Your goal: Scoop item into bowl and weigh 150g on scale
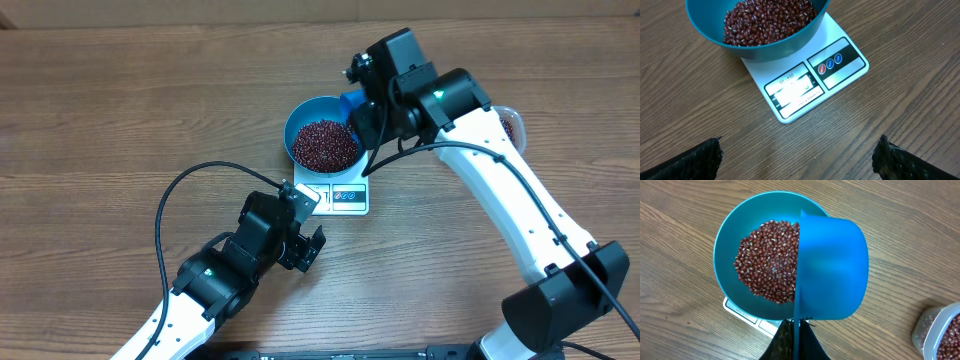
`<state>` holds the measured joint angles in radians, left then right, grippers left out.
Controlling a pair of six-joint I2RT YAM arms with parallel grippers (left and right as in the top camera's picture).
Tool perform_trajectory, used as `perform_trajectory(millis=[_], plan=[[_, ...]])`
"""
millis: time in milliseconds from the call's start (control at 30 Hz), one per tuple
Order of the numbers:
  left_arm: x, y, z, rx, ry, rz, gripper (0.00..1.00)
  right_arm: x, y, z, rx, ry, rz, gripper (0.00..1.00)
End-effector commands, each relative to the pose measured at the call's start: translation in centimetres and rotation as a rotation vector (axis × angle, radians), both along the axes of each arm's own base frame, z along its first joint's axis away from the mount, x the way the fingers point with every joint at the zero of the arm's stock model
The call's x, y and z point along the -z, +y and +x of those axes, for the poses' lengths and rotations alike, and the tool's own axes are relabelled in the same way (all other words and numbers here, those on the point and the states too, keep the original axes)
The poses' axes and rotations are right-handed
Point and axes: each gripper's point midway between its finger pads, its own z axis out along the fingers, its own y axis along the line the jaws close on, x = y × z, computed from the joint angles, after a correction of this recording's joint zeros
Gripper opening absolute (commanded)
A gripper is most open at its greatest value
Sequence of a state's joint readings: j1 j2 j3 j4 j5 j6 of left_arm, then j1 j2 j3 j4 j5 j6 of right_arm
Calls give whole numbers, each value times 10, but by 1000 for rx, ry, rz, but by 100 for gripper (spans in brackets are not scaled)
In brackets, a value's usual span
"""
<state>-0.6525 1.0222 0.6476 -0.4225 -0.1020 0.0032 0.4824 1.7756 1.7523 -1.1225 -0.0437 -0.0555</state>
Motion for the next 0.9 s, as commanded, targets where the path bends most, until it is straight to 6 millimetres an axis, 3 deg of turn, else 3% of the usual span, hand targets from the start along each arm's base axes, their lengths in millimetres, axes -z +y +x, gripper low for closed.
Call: perform_trajectory(millis=[0, 867], plan=[[4, 3, 1, -13, 6, 10, 100, -29, 4, 1, -2, -85, 12, 4], [4, 3, 1, -13, 6, 10, 100, -28, 5, -1, 13, -68, 28, 4]])
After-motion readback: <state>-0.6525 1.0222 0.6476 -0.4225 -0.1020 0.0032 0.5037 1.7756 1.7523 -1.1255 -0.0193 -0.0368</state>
